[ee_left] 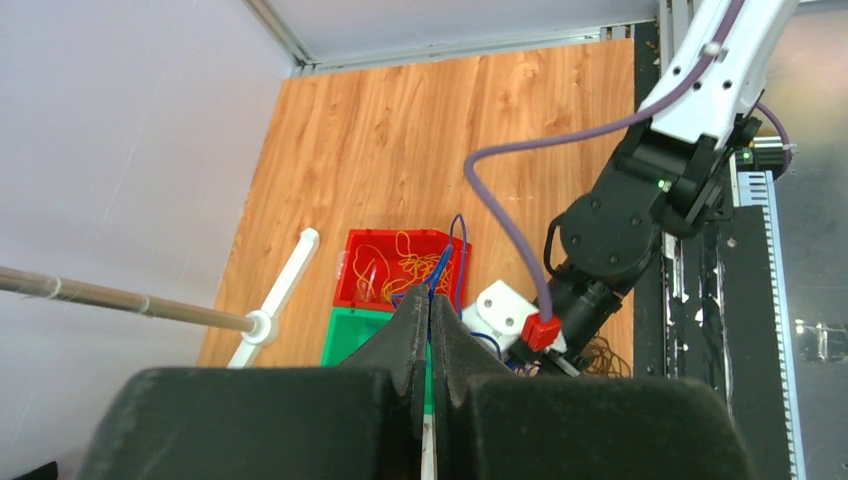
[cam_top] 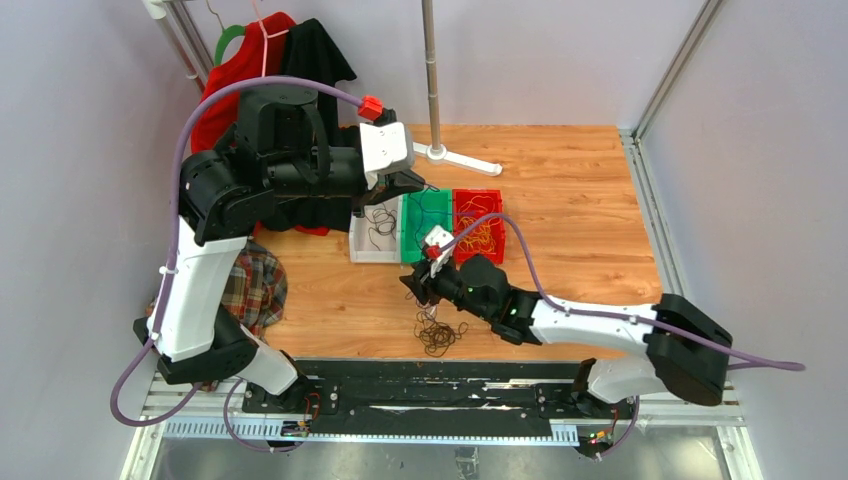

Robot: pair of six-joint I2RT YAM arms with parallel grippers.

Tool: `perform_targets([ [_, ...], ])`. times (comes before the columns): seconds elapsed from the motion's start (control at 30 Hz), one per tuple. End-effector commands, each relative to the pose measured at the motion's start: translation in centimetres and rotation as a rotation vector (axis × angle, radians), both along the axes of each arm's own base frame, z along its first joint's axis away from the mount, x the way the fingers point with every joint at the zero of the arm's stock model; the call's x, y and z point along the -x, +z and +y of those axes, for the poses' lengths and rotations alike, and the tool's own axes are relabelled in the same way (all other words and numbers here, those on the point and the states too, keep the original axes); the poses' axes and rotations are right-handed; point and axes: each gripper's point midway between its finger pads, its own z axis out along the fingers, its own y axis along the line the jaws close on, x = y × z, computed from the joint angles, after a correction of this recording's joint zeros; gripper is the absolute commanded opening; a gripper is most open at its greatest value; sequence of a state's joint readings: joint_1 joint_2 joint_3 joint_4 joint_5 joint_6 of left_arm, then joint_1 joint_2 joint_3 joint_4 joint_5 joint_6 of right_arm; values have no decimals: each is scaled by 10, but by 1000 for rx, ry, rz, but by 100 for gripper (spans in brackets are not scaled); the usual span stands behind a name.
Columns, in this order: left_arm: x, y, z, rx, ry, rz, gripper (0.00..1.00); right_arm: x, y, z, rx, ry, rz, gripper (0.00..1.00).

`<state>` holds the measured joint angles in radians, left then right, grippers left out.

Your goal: Untangle the cables

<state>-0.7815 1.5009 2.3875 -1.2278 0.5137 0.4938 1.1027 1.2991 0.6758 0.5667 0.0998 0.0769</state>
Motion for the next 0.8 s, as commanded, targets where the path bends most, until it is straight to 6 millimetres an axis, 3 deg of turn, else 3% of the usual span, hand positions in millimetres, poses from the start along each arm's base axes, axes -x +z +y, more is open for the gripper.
perform_targets([
  [0.0, 3, 16, 1, 52, 5, -28, 0, -8, -43, -8, 31, -60, 72, 38],
  [0.13, -3, 40, 7, 119, 58, -99, 0, -4, -77, -15, 70, -77, 132, 32],
  [0.4, -5, 108, 29, 333, 153, -337, 0, 5, -132, -31, 130, -120, 247, 25],
  [0.6, 0, 138, 41, 426, 179, -426, 0, 13, -162, -46, 151, -151, 301, 23],
  [0.77, 2, 172, 57, 539, 238, -541, 0, 20, -175, -61, 146, -184, 336, 22],
])
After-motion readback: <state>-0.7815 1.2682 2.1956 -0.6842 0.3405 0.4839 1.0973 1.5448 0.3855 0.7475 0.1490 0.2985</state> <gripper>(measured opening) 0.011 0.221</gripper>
